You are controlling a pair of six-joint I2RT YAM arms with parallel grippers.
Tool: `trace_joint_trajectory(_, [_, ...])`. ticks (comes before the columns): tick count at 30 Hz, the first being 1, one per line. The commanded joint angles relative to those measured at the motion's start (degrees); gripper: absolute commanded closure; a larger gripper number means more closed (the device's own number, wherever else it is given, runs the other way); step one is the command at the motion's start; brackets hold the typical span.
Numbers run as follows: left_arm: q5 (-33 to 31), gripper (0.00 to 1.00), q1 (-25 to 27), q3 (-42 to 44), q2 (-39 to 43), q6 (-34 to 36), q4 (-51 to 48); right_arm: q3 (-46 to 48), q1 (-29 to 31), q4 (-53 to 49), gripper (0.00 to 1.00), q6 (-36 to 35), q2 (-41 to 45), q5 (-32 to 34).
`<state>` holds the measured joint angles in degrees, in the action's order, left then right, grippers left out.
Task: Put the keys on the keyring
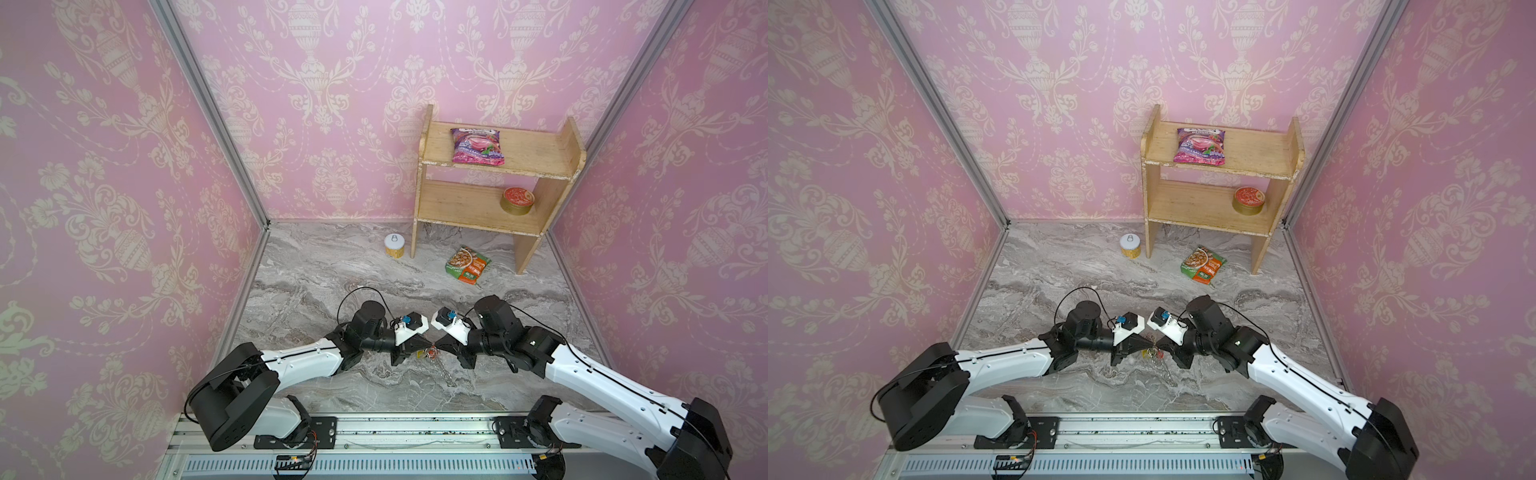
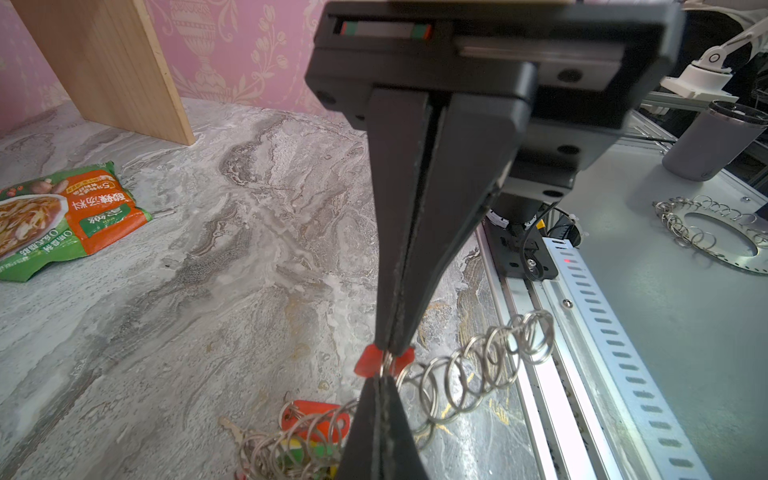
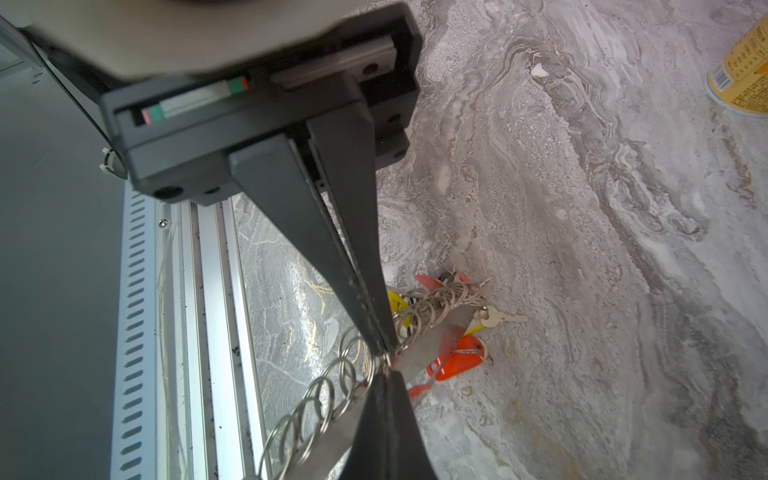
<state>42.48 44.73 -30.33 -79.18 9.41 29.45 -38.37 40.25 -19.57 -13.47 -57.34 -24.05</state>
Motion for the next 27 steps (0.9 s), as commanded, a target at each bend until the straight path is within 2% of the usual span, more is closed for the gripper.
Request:
trace_joint_trajectory(1, [3.82, 1.0, -0.21, -1.98, -0.52, -1.33, 0.97, -0.17, 0.43, 1.95, 1.0, -0.4, 0.79, -0.13])
trace_joint_trajectory(11, [4.44, 1.0, -2.58, -1.93, -0.33, -3.73, 2.45, -0.83, 4.2, -3.97, 1.0, -1.45, 1.51, 5.37])
trace_joint_trajectory(27, [3.94, 1.0, -3.77, -2.13, -0.8, -5.42, 4.98, -0.87, 6.43, -6.11, 1.0, -1.03, 1.97, 8.07])
